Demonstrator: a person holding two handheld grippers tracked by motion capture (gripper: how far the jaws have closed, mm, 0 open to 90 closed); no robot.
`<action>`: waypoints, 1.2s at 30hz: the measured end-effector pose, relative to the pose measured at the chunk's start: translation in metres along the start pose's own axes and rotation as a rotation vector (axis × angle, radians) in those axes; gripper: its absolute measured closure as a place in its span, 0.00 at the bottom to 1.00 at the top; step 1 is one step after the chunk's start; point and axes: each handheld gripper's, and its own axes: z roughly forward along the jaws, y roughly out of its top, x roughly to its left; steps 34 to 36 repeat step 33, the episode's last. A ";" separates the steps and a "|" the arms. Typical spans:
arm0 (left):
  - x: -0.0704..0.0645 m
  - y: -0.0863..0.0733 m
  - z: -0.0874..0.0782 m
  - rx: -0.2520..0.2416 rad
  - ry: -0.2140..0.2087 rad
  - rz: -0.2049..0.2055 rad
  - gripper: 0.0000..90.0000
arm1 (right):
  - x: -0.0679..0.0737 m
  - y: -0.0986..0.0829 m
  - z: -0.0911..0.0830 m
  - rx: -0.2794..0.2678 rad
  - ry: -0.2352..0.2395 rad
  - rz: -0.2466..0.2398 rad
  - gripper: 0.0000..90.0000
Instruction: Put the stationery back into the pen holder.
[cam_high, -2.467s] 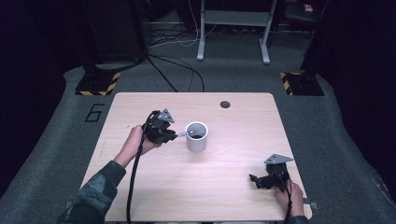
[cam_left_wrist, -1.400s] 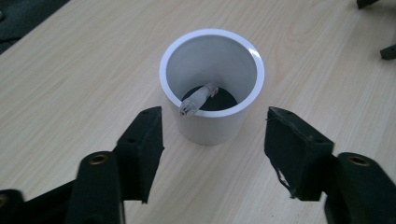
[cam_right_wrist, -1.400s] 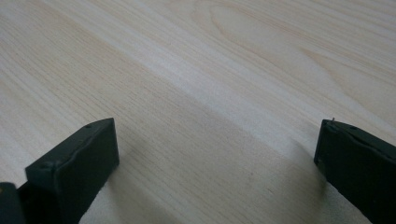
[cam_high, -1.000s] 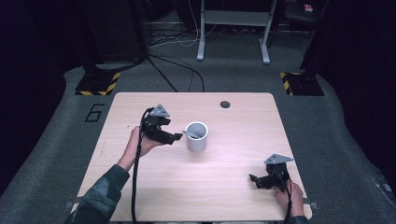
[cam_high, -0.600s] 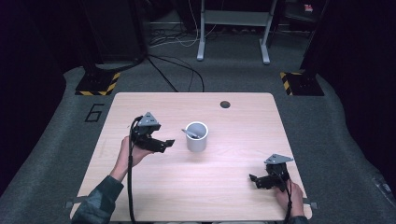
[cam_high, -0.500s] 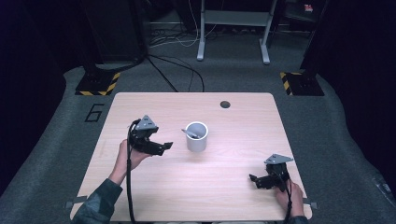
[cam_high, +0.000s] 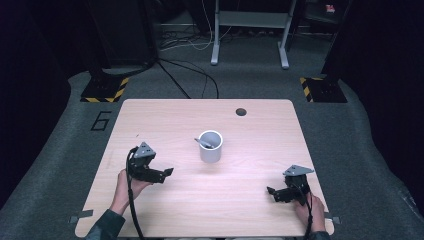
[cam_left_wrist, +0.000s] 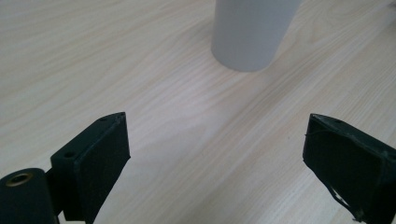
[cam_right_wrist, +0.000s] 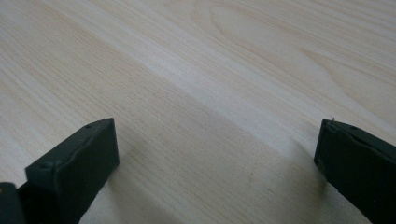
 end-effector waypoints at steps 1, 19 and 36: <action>0.001 -0.004 0.001 0.007 0.001 -0.008 0.08 | 0.000 0.000 0.000 0.000 0.000 0.000 0.00; 0.001 -0.072 0.031 0.065 0.096 -0.074 0.00 | 0.000 0.000 0.000 0.000 0.000 -0.001 0.00; 0.000 -0.073 0.032 0.086 0.117 -0.035 0.00 | -0.001 0.000 0.000 0.003 0.001 -0.007 0.00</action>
